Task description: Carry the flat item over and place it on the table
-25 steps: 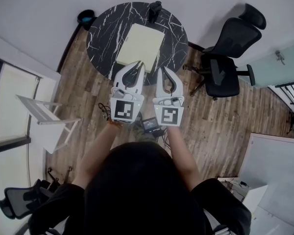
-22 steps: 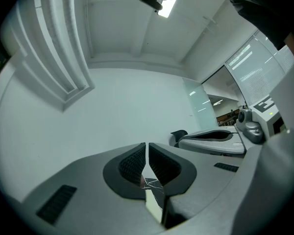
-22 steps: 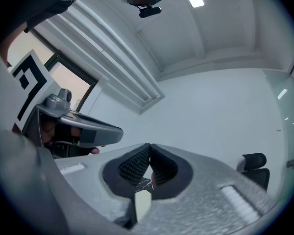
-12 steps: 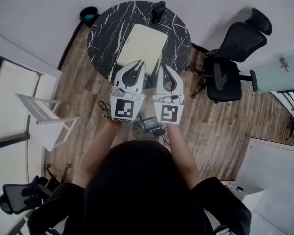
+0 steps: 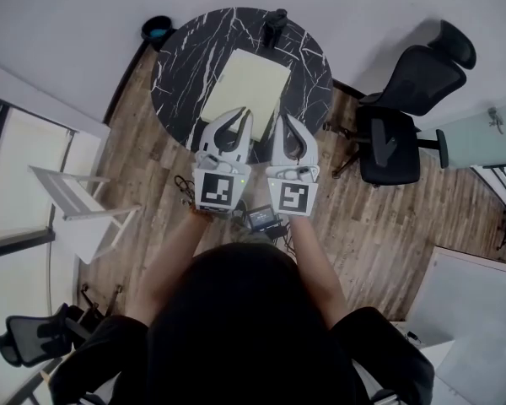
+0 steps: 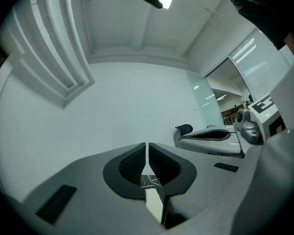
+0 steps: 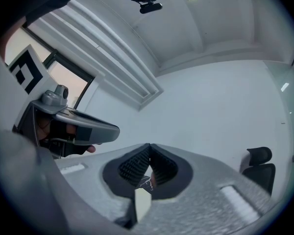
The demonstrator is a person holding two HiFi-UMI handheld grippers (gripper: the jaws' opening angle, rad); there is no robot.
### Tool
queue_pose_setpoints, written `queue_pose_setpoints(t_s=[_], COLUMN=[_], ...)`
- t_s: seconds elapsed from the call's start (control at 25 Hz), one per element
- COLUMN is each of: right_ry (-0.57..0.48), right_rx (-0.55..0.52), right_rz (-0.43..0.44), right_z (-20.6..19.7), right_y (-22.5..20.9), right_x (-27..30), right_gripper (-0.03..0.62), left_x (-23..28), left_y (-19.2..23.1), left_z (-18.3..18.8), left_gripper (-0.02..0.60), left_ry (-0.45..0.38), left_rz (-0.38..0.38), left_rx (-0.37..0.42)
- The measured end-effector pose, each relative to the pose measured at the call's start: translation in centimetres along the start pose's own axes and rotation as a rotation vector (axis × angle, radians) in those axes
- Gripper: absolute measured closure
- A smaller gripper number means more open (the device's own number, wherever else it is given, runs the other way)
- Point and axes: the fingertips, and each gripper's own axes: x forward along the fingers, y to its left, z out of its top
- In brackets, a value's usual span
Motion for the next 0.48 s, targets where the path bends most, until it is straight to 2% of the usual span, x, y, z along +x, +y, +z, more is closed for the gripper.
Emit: queue_pose_setpoints(t_s=[0.48], right_ry=[-0.009], right_rx=[0.007], right_rz=[0.029], right_z=[-2.3], right_y=[-2.7], right_x=[3.5], right_gripper=[0.597], left_x=[4.5], left_y=[0.4], left_z=[-1.2], left_gripper=[0.566], left_ry=[0.018], left_rz=[0.023], left_rx=[-0.012])
